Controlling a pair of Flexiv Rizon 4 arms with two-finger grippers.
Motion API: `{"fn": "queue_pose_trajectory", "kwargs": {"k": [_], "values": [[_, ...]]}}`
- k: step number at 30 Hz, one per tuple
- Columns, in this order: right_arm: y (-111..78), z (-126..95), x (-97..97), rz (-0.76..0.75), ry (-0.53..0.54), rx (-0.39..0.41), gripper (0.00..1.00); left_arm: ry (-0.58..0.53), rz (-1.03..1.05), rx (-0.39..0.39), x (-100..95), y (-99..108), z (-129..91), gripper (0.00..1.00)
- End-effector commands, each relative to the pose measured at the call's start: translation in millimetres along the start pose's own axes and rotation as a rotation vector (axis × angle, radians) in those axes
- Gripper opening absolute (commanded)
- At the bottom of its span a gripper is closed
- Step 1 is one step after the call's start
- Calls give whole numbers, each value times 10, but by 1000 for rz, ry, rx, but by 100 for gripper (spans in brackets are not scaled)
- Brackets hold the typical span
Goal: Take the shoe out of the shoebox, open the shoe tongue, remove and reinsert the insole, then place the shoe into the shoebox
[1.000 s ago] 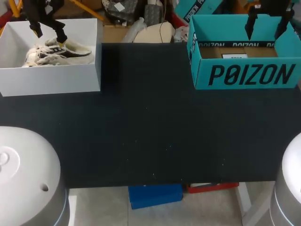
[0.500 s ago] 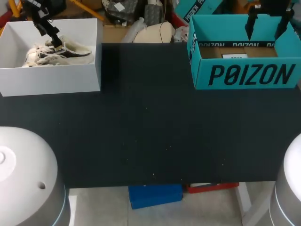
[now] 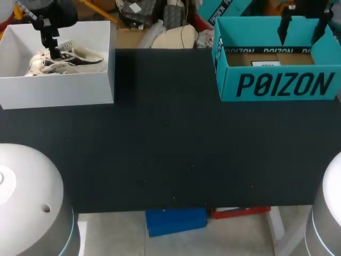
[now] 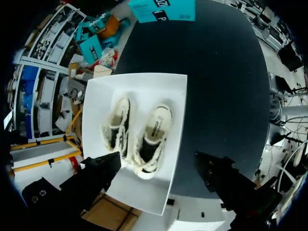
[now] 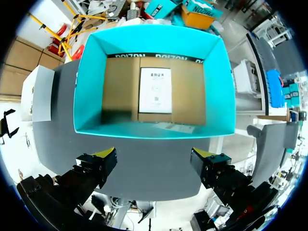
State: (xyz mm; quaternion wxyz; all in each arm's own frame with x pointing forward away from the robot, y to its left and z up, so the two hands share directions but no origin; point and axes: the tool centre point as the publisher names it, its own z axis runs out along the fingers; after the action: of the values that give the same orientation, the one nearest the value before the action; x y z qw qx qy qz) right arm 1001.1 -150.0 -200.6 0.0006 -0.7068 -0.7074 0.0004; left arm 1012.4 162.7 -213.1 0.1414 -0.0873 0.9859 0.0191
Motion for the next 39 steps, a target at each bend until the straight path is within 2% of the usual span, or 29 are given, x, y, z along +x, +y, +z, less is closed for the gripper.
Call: {"fn": "queue_pose_trajectory", "kwargs": {"k": [1,2,3,4,5,7,9,11,12,14,15,16,17,25,27,28,30,35,37,39], "values": [[-2,-4,1,1,0,0,100,10,20,26,-48,128,85,100],[-2,-4,1,1,0,0,100,29,13,45,-99,164,104,94],[-2,-4,1,1,0,0,100,23,11,36,-151,200,127,76],[-2,-4,1,1,0,0,100,3,21,17,-191,229,153,53],[-2,-4,1,1,0,0,100,11,25,23,-231,256,186,50],[-2,-4,1,1,0,0,100,35,16,40,-301,315,261,61],[-2,-4,1,1,0,0,100,34,15,28,-353,357,356,56],[-2,-4,1,1,0,0,100,78,16,45,-395,390,446,53],[-2,-4,1,1,0,0,100,68,20,22,-411,404,502,49],[-2,-4,1,1,0,0,100,88,31,16,-411,403,582,50],[-2,-4,1,1,0,0,100,88,35,12,-417,405,635,63],[-2,-4,1,1,0,0,100,88,46,1,-434,413,709,71],[-2,-4,1,1,0,0,100,92,49,2,-439,413,765,74],[-2,-4,1,1,0,0,100,114,65,-12,-468,379,1149,80],[-2,-4,1,1,0,0,100,142,45,8,-486,388,1251,76],[-2,-4,1,1,0,0,100,132,48,-12,-490,391,1291,73],[-2,-4,1,1,0,0,100,143,47,11,-504,388,1366,49],[-2,-4,1,1,0,0,100,146,62,-1,-573,355,1531,43],[-2,-4,1,1,0,0,100,152,63,6,-607,332,1579,36],[-2,-4,1,1,0,0,100,148,73,0,-626,290,1613,36]]}}
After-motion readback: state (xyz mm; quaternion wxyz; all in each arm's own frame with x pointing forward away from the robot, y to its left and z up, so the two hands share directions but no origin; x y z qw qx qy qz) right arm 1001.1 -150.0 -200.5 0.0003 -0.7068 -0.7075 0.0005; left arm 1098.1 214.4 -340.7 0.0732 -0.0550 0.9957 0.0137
